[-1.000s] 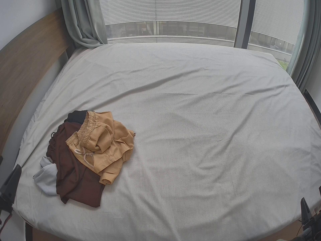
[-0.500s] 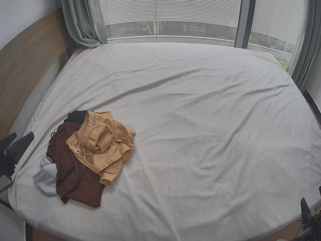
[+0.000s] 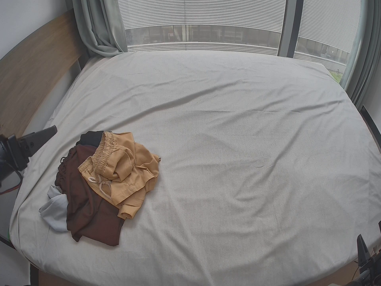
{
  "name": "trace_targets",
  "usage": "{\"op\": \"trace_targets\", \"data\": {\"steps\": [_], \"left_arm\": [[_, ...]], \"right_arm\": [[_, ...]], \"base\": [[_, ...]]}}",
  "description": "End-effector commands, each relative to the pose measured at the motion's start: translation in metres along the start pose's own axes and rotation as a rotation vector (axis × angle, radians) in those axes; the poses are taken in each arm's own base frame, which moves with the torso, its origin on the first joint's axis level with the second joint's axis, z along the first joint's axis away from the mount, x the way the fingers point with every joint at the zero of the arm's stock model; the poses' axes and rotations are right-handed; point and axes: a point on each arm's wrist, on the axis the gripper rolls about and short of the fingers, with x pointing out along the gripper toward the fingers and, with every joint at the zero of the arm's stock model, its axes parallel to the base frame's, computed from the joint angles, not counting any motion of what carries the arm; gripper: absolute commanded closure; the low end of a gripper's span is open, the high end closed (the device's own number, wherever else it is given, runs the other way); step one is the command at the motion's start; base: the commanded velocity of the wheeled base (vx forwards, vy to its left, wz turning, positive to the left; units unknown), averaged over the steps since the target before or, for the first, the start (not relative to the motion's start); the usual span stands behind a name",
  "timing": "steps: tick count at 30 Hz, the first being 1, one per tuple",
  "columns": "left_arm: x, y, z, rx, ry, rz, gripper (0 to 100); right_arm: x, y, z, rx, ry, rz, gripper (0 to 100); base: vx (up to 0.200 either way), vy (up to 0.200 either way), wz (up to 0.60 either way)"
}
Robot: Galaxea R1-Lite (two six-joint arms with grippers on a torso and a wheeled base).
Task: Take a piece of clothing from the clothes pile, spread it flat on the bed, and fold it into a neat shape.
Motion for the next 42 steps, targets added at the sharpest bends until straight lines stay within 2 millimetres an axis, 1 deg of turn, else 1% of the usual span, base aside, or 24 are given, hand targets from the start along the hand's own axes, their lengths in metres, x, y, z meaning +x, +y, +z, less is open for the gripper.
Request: {"op": "trace_targets", "data": {"steps": [1,5,6,11,13,14,15,16,17,18,19,20,23,24,26,27,29,32,37,42], "left_arm": [[0.021,0.008,0.001,-0.015,0.025,0.005,0],[0.029,0.016,-0.001,-0.037,0.036,0.029,0],[0.036,0.023,-0.003,-0.056,0.058,0.038,0],[0.056,0.044,-0.012,-0.136,0.116,0.011,0],[0.066,0.051,-0.016,-0.171,0.130,-0.007,0],[0.067,0.051,-0.016,-0.173,0.132,-0.010,0],[0.077,0.059,-0.021,-0.197,0.145,-0.013,0],[0.077,0.059,-0.021,-0.197,0.143,-0.013,0],[0.087,0.067,-0.025,-0.209,0.151,-0.009,0],[0.092,0.070,-0.029,-0.212,0.159,-0.007,0],[0.092,0.070,-0.029,-0.212,0.159,-0.007,0],[0.100,0.075,-0.034,-0.220,0.171,-0.004,0],[0.114,0.084,-0.044,-0.233,0.195,0.002,0],[0.116,0.085,-0.045,-0.232,0.194,0.002,0],[0.125,0.091,-0.052,-0.239,0.204,0.005,0],[0.126,0.091,-0.053,-0.239,0.205,0.003,0],[0.135,0.096,-0.059,-0.245,0.208,0.003,0],[0.142,0.100,-0.063,-0.267,0.206,0.005,0],[0.148,0.102,-0.066,-0.290,0.189,-0.001,0],[0.156,0.105,-0.074,-0.295,0.205,-0.003,0]], "right_arm": [[0.000,0.000,-0.005,0.000,0.001,-0.002,0],[0.000,0.000,-0.005,0.000,0.001,-0.002,0],[0.000,0.000,-0.005,0.000,0.001,-0.002,0],[0.000,0.000,-0.005,-0.001,0.001,-0.002,0],[0.000,0.000,-0.005,-0.001,0.001,-0.002,0],[0.000,0.000,-0.005,-0.001,0.001,-0.002,0],[0.000,0.000,-0.005,-0.001,0.001,-0.002,0],[0.000,0.000,-0.005,-0.001,0.001,-0.002,0],[0.000,0.000,-0.005,-0.001,0.001,-0.002,0],[0.000,0.000,-0.005,-0.001,0.001,-0.002,0],[0.000,0.000,-0.005,-0.001,0.001,-0.002,0],[0.000,0.000,-0.005,-0.001,0.001,-0.002,0],[0.000,0.000,-0.005,-0.001,0.001,-0.002,0],[0.000,0.000,-0.005,-0.001,0.001,-0.002,0],[0.000,0.000,-0.005,-0.001,0.001,-0.002,0],[0.000,0.000,-0.005,-0.001,0.001,-0.002,0],[0.000,0.000,-0.005,-0.001,0.001,-0.002,0],[0.000,0.000,-0.005,-0.001,0.001,-0.002,0],[0.000,0.000,-0.005,0.000,0.001,-0.002,0],[0.000,0.000,-0.005,0.000,0.001,-0.002,0]], "base": [[0.000,0.000,0.00],[0.000,0.000,0.00],[0.000,0.000,0.00],[0.000,0.000,0.00],[0.000,0.000,0.00],[0.000,0.000,0.00],[0.000,0.000,0.00],[0.000,0.000,0.00],[0.000,0.000,0.00],[0.000,0.000,0.00],[0.000,0.000,0.00],[0.000,0.000,0.00],[0.000,0.000,0.00],[0.000,0.000,0.00],[0.000,0.000,0.00],[0.000,0.000,0.00],[0.000,0.000,0.00],[0.000,0.000,0.00],[0.000,0.000,0.00],[0.000,0.000,0.00]]}}
